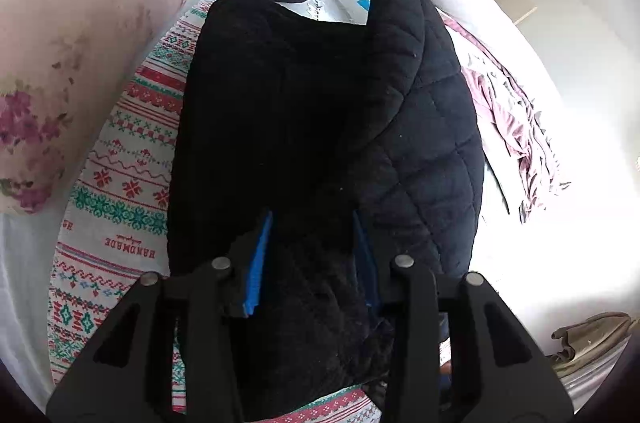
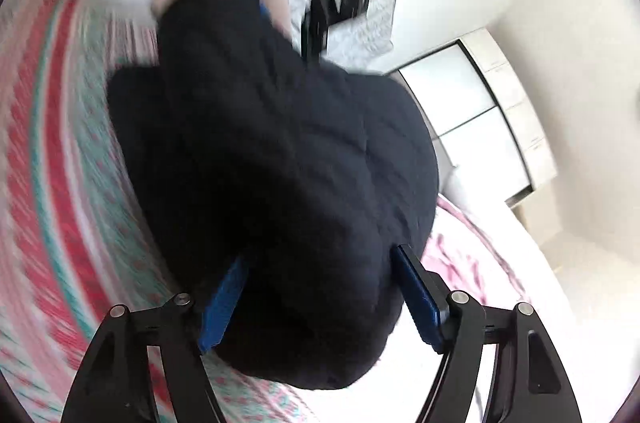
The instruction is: Fold large clothes
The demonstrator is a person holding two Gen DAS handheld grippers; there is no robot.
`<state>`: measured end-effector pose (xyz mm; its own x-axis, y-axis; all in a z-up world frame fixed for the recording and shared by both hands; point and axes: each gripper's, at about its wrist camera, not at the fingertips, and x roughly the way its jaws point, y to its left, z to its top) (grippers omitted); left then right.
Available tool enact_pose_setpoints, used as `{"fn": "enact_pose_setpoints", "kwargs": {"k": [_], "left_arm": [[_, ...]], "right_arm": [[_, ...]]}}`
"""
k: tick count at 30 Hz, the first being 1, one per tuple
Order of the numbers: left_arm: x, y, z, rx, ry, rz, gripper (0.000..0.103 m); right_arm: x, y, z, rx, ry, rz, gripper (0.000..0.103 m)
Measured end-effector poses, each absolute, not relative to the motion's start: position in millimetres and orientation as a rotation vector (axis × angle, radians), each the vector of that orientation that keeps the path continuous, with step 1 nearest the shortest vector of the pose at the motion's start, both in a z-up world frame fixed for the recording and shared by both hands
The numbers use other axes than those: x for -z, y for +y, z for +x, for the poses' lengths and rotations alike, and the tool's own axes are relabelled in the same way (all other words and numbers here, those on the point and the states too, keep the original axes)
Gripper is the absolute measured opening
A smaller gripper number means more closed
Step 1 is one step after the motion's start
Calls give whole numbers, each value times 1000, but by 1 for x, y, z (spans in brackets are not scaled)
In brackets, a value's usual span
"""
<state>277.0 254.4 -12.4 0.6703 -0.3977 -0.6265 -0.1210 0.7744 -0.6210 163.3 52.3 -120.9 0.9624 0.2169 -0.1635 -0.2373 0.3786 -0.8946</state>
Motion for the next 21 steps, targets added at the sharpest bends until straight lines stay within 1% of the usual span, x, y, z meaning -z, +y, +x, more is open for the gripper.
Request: {"fn": "enact_pose_setpoints", "kwargs": {"k": [1,2,3,5,6,10,13,14,16,17,18,20,21], "left_arm": [[12,254,277,167,835,-684,42],[12,254,276,159,829,-681,42],[11,254,275,152,824,-680,42],[8,251,273,133,823,-668,41],[7,248,271,126,825,-658,41],[11,235,272,44,867,-573,41],[14,236,273,39,875,-575,41],[15,236,273,41,875,-572,42],[16,236,271,38,874,-565,42],[17,237,271,35,875,-562,42],[18,237,270,34,876,-561,42],[19,239,271,33,877,-570,42],[19,241,271,32,879,-577,42]], "right_arm": [[123,52,164,-287,10,-1159,73],[124,53,165,-266,-8,-1183,57],[125,52,166,-226,-34,-1217,47],[124,45,166,-229,-18,-1244,37],[123,43,165,-247,-1,-1248,35],[136,41,158,-286,-13,-1303,34],[125,45,160,-308,17,-1246,34],[121,45,160,-313,35,-1232,37],[111,46,156,-364,88,-1200,46],[102,53,162,-409,120,-1178,54],[86,49,162,-481,180,-1117,58],[39,32,172,-647,335,-868,58],[19,21,180,-719,401,-733,56]]}}
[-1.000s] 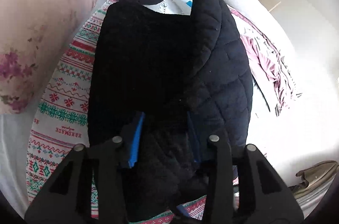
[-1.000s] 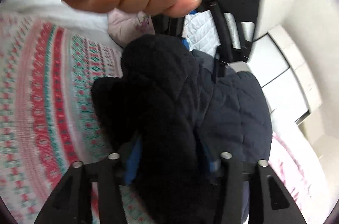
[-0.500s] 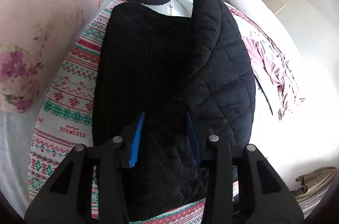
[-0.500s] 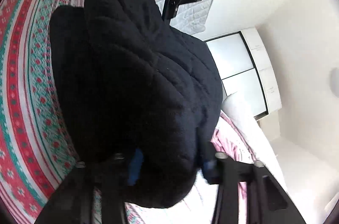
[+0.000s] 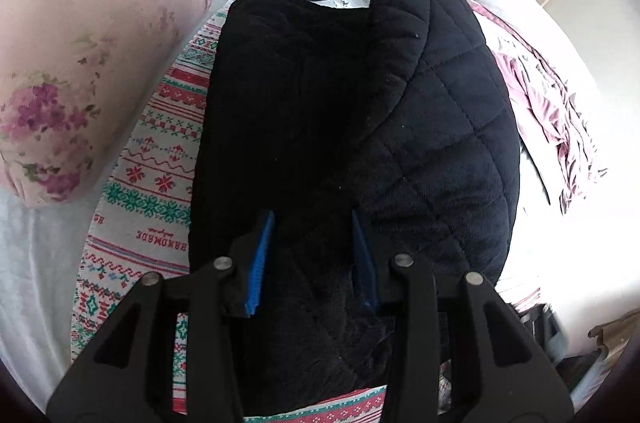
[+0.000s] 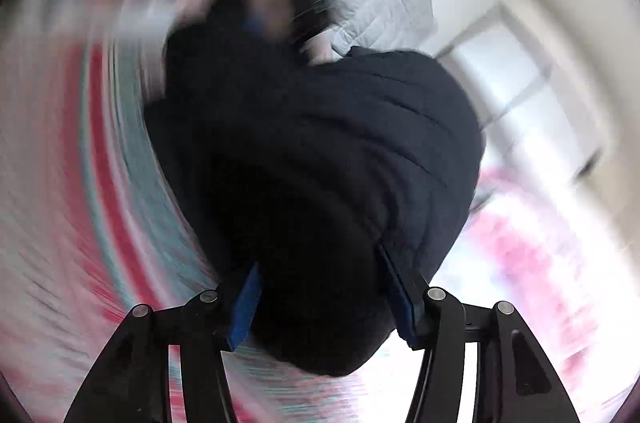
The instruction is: Fold large clothes
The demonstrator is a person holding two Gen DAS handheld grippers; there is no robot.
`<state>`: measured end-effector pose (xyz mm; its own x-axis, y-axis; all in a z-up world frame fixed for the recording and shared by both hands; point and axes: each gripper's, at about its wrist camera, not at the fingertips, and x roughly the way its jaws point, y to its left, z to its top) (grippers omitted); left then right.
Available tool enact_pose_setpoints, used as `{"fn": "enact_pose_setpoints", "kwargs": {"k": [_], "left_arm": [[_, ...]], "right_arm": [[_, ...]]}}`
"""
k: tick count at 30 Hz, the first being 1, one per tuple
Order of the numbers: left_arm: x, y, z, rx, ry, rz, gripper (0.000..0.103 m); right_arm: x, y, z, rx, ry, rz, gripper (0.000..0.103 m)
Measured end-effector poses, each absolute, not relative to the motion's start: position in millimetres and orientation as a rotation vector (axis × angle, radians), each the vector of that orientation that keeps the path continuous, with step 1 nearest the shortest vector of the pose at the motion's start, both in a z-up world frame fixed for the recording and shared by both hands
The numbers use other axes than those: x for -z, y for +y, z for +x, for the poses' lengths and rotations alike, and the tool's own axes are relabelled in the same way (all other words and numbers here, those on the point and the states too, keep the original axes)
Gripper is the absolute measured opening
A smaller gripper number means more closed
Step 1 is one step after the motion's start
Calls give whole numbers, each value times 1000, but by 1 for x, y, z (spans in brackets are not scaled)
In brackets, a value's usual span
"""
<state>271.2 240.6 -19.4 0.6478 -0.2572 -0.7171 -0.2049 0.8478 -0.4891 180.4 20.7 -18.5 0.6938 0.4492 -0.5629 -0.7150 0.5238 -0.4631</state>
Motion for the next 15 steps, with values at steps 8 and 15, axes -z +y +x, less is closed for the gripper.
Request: {"fn": "enact_pose_setpoints", "kwargs": {"k": [8,15], "left_arm": [[20,242,275,35,892,-584,42],[21,244,275,37,898,-591,42]], "right_arm": [[-83,15,269,-706,504,-298,54],[-93,85,359,-655,721,-179,50]]}}
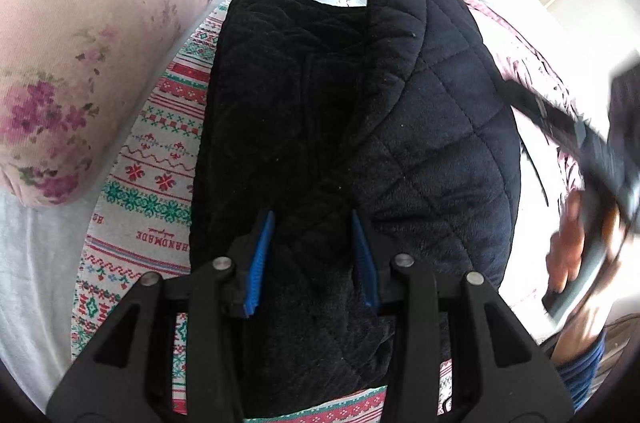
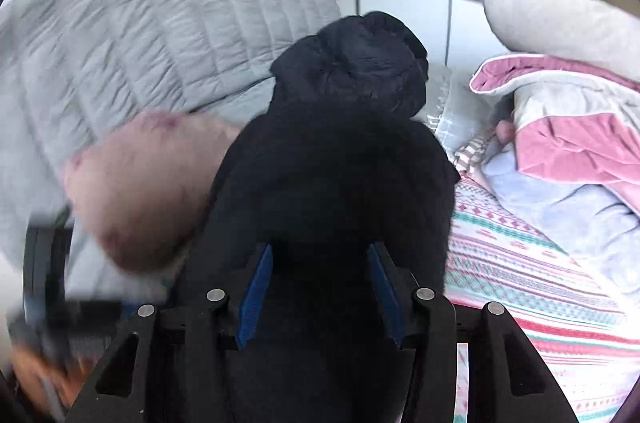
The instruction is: Fold large clothes
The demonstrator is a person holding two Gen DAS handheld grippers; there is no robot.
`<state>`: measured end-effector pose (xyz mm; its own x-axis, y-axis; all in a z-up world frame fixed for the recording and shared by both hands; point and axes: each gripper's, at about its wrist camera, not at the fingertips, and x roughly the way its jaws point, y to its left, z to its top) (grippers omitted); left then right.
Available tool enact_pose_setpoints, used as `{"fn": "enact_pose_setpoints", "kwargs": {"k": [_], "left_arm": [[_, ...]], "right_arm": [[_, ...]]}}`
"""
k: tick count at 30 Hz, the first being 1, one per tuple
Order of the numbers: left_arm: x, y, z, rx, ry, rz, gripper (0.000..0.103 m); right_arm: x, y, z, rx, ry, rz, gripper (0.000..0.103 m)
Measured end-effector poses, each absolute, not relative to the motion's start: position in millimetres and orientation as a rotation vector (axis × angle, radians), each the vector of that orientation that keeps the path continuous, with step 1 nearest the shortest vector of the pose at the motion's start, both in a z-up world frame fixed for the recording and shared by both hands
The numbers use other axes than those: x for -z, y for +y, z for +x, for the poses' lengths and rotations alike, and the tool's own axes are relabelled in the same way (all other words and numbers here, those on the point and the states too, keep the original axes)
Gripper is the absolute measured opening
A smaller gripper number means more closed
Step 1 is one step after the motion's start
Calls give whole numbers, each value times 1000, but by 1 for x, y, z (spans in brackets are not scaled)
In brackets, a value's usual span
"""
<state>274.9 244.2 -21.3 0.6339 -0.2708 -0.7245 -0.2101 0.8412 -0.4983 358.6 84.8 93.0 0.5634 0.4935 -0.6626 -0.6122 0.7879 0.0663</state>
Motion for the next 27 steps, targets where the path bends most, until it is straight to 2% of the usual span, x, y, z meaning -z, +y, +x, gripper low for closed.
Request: {"fn": "enact_pose_setpoints", "kwargs": {"k": [4,8,15,19,22,27], "left_arm": [[22,242,271,15,911,-583,42],[25,246,273,-6,929,-571,42],[25,269,278,55,910,-695,44],[21,277,278,54,894,-749,44],[19,283,274,17,889,-765,53],[25,295,267,-27,871,-822,54]], "right_arm": [[-46,105,418,-609,856,-291,50],[-1,144,438,-544,937,-468,50],[32,159,455,-494,1024,-611,49],[35,163,462,-493,1020,-623,49],[32,157,455,-497,996,-593,49],[27,135,453,-512,974,-520,49]]}}
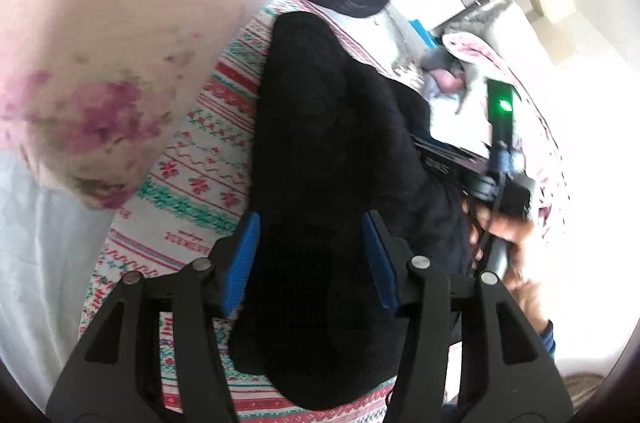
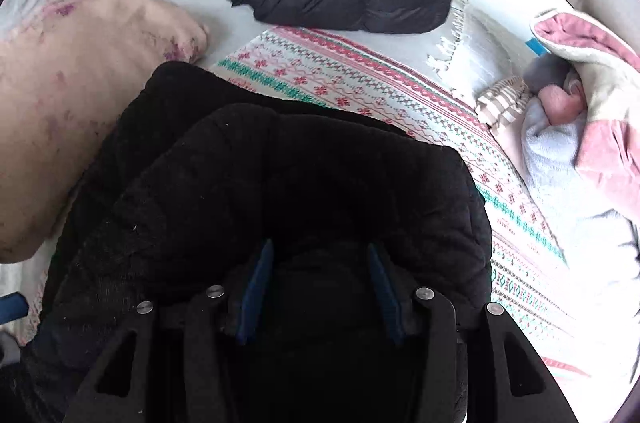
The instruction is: Fold large clothes
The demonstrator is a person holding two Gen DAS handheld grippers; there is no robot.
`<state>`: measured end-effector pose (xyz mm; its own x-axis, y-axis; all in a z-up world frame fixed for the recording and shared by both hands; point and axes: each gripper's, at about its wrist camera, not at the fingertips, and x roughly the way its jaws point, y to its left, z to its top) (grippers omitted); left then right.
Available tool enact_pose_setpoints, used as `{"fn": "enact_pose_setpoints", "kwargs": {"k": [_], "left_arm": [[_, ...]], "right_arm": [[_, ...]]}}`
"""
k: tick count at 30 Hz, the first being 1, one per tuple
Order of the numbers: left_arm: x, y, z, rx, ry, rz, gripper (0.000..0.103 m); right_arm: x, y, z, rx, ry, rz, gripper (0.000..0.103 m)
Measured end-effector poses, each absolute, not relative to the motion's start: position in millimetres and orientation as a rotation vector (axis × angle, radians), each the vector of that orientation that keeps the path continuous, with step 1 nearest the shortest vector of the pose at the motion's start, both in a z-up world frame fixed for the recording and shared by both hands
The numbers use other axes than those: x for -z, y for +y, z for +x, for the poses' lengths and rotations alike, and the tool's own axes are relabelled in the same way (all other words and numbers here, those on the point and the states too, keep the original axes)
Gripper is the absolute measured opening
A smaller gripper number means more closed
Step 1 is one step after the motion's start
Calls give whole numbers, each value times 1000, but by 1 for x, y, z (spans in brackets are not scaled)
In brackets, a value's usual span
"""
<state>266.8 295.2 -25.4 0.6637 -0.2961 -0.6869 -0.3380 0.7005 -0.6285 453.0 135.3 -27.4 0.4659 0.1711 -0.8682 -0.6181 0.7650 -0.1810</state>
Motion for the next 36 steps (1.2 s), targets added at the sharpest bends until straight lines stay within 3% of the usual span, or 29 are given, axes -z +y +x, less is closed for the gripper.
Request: {"fn": "enact_pose_setpoints", "kwargs": {"k": [15,19,21,28,31,36], "left_arm": [[58,285,286,-52,987,-770,54],[55,285,284,-34,970,-781,54],[54,285,283,-39,968,-774,54],[55,293,281,-16,974,-843,56],[54,294,278,-2,957,-867,63],[63,288,283,35,970,-879,65]], "right_arm": [[3,99,439,-540,843,-374,51],[-24,60,426,-571,803,-189,65],[-33,34,417,-617,815,-81,77],[-16,-39,400,-678,891,153,78],[1,-61,399,-721,953,270,80],[32,-85,399,-771,1004,443,90]]}}
